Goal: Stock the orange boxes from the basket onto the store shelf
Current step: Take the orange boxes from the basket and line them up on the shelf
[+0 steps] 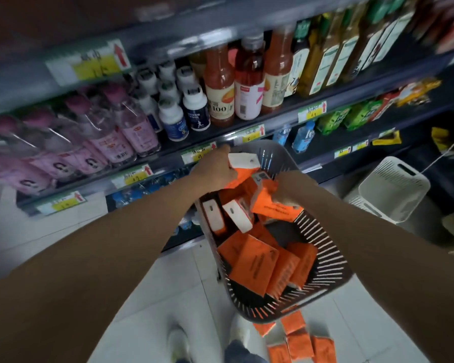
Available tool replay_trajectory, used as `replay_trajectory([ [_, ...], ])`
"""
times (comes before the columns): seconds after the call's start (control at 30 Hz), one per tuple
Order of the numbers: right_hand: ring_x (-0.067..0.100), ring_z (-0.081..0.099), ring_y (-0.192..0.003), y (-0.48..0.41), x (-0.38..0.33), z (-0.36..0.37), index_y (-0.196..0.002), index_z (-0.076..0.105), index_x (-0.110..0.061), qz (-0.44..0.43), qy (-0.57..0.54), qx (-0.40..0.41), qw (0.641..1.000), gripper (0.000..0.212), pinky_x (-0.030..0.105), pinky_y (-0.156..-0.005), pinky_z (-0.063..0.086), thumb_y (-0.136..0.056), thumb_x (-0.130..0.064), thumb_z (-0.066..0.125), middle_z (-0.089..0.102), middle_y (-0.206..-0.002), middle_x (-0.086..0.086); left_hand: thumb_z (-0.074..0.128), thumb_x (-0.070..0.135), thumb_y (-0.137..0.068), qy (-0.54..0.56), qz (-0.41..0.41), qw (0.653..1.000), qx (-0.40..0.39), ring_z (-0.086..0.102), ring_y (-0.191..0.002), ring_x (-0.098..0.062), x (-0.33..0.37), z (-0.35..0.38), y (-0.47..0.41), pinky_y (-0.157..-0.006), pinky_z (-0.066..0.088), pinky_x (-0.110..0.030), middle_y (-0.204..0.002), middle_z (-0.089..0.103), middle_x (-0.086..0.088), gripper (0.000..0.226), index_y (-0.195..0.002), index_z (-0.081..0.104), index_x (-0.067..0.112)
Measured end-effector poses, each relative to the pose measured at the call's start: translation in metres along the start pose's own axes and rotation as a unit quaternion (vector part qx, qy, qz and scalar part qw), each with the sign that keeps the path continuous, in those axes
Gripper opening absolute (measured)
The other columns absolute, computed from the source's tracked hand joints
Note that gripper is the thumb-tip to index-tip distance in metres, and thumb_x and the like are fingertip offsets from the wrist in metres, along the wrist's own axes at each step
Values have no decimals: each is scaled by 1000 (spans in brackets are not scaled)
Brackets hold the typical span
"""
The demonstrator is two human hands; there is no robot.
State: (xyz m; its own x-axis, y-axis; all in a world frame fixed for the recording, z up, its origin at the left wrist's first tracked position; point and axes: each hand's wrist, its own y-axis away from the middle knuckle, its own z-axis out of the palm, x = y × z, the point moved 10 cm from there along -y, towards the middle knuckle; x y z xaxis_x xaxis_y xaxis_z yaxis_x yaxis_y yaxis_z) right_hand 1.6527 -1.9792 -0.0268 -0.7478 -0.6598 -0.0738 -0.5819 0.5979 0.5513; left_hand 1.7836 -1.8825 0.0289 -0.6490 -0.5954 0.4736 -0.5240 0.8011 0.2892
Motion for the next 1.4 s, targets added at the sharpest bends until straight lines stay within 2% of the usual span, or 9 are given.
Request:
replay_trajectory([
  [0.13, 24, 68, -77, 32, -7, -56, -112, 63, -7, 16, 0, 33, 999, 30, 36, -71, 60, -84, -18, 61, 65, -89, 5, 45, 19, -95, 115, -45, 991, -50, 54, -75, -27, 14, -31, 26, -66, 56, -43, -78, 47, -6, 53, -140, 20, 5],
  [0.27, 22, 65, -66, 73, -12, -107, -108, 61, -6, 34, -27, 79, 996, 26, 31, -56, 53, -86, -20, 56, 61, -79, 5, 40, 17, -98, 238, -39, 969, -53, 52, -87, -25, 29, -71, 59, -78, 55, -53, -97, 43, -6, 56, -145, 11, 16],
  [0.4, 28, 58, -80, 127, -25, -166, -108, 61, -6, 48, -43, 197, 978, 29, 30, -66, 46, -85, -22, 54, 58, -89, 10, 40, 13, -97, 193, 43, 980, 17, 57, -97, -31, 50, -129, 87, -82, 55, -56, -109, 47, -17, 41, -132, 22, 4],
  [0.53, 29, 56, -85, 173, -55, -207, -103, 57, -6, 43, -46, 262, 963, 22, 30, -65, 42, -86, -17, 47, 60, -94, 9, 43, 13, -93, 108, 121, 981, 112, 55, -103, -32, 68, -190, 121, -82, 52, -41, -115, 47, -18, 30, -119, 33, 3],
  [0.63, 34, 60, -98, 204, -87, -234, -108, 57, -10, 30, -34, 296, 954, 25, 35, -73, 48, -86, -16, 47, 63, -112, 16, 48, 13, -89, 112, 134, 969, 177, 53, -109, -34, 63, -238, 151, -86, 49, -38, -118, 49, -21, 34, -120, 38, 3],
  [0.8, 35, 62, -99, 239, -150, -271, -109, 58, -10, 9, -52, 353, 934, 28, 34, -69, 45, -84, -19, 48, 64, -108, 14, 50, 10, -87, 117, 151, 945, 264, 53, -87, -25, 34, -313, 205, -70, 43, -32, -101, 53, -12, 31, -116, 42, 8],
  [0.93, 37, 58, -108, 258, -212, -293, -110, 56, -9, -46, -62, 396, 915, 26, 35, -76, 41, -87, -17, 45, 61, -116, 15, 53, 9, -87, 116, 132, 932, 316, 53, -82, -22, -14, -360, 239, -69, 43, -31, -98, 51, -4, 40, -125, 40, 6],
  [1.17, 42, 53, -115, 250, -304, -301, -124, 49, -7, -93, -40, 413, 905, 38, 42, -86, 46, -87, -5, 48, 52, -126, 19, 49, 7, -89, 88, 44, 927, 362, 50, -86, -22, -113, -409, 258, -69, 37, -29, -99, 50, -7, 34, -122, 40, 4],
  [1.4, 40, 52, -119, 212, -376, -321, -138, 42, -13, -200, 15, 407, 891, 52, 42, -94, 44, -88, -3, 46, 50, -131, 20, 48, 7, -91, 63, 3, 932, 357, 52, -100, -22, -162, -430, 228, -77, 37, -28, -127, 54, -12, 41, -131, 42, 9],
])
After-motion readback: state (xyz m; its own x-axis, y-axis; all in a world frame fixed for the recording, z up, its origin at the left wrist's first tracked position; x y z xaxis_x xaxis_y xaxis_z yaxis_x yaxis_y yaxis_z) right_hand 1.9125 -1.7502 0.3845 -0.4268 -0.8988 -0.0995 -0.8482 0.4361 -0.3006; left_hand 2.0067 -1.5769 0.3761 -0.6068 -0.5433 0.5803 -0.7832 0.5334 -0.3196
